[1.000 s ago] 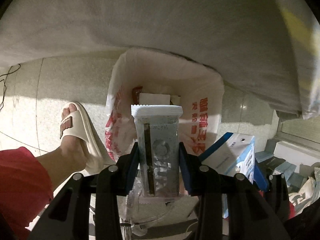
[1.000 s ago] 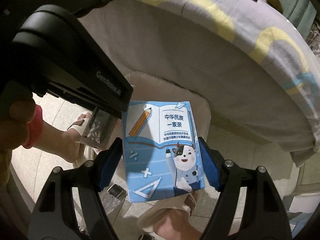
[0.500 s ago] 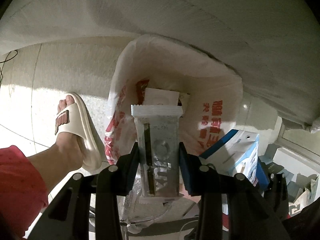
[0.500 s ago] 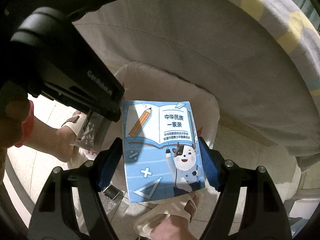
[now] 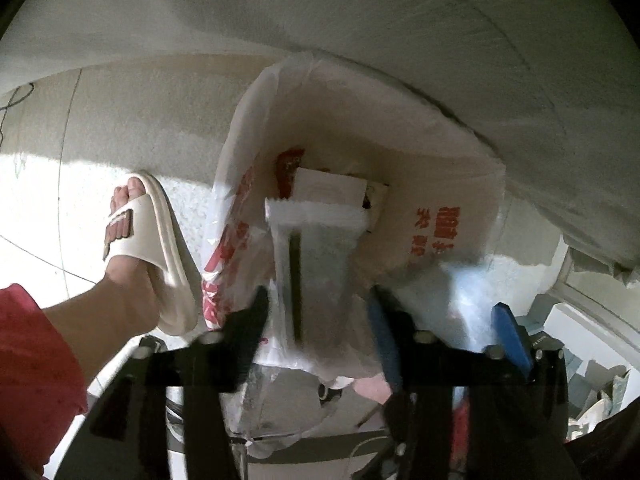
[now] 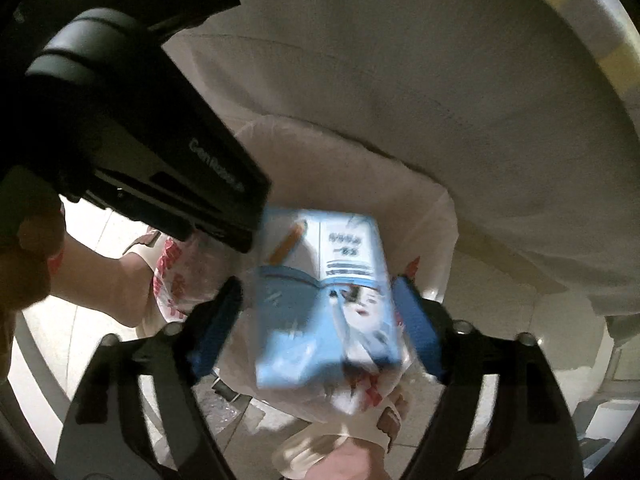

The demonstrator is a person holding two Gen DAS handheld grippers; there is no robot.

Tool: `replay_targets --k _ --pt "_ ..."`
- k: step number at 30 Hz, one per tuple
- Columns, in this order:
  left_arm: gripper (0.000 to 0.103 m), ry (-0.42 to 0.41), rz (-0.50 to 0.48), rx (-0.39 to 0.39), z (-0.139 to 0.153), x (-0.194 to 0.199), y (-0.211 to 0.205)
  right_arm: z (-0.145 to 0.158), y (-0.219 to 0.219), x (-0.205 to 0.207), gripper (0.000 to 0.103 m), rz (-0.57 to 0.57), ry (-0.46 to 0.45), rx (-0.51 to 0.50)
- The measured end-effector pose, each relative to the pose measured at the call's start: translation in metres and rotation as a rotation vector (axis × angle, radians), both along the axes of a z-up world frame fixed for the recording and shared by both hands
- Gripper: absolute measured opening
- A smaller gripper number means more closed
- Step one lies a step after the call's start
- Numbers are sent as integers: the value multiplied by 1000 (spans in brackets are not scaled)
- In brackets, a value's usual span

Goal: Collect trash
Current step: 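Open the left tool to drop the snack bar while the right tool releases the blue box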

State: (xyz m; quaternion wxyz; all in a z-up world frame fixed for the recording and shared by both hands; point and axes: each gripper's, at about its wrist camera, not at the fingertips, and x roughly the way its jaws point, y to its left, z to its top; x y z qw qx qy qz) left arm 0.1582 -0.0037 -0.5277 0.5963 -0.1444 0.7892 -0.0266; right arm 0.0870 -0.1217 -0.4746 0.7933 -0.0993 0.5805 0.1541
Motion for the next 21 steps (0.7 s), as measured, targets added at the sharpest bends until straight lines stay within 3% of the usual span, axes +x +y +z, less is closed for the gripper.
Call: replay_targets --k 7,13,21 --pt "64 10 2 33 1 3 4 2 1 2 84 21 0 7" --pt "65 -19 -87 124 18 -3 0 11 1 0 84 56 19 -9" --pt "65 -90 -194 184 62 -8 -4 61 -6 -3 84 62 10 -8"
